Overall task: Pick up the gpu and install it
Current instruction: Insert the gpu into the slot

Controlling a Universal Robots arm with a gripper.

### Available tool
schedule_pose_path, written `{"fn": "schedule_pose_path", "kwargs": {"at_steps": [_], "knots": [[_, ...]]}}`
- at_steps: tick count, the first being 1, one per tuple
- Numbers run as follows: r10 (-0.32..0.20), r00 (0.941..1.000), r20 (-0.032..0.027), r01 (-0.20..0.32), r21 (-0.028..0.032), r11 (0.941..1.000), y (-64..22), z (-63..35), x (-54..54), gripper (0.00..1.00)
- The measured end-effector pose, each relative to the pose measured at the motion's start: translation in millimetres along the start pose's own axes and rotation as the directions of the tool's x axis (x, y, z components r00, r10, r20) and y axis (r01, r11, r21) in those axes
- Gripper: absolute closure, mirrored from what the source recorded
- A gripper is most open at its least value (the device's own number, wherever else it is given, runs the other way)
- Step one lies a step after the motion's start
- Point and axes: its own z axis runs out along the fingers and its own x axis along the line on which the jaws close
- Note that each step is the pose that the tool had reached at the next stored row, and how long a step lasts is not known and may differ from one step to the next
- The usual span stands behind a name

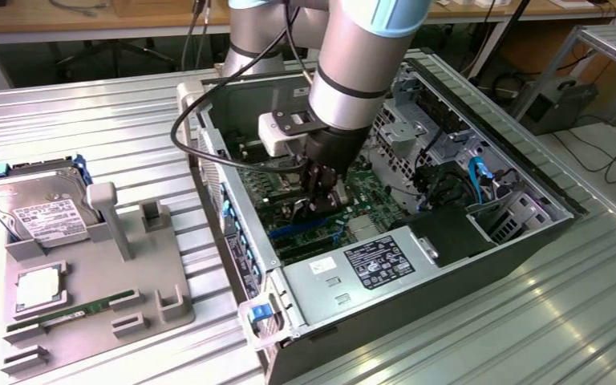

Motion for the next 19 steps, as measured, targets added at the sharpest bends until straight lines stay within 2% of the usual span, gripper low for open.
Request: {"fn": "schedule_pose_path", "kwargs": {"at_steps": [4,7,8,10,12,15,19], "knots": [[0.0,1.0,-0.0002,0.0,-0.0003,1.0,0.3,2.6,0.2,0.74],[0.0,1.0,0.0002,0.0,-0.0036,1.0,0.6,3.1,0.2,0.74],[0.001,1.0,0.0003,-0.001,-0.0069,1.0,0.6,3.2,0.1,0.74],[0.001,1.0,0.0005,-0.001,-0.0226,0.9997,0.4,2.2,0.1,0.74],[0.002,1.0,0.0005,-0.002,-0.0284,0.9996,-0.3,-0.4,0.0,0.74],[0.002,1.0,0.0006,-0.002,-0.0298,0.9996,-0.7,-0.9,-0.1,0.74],[0.006,1.0,-0.0004,-0.006,-0.0301,0.9995,-0.7,4.2,0.3,0.74]]}}
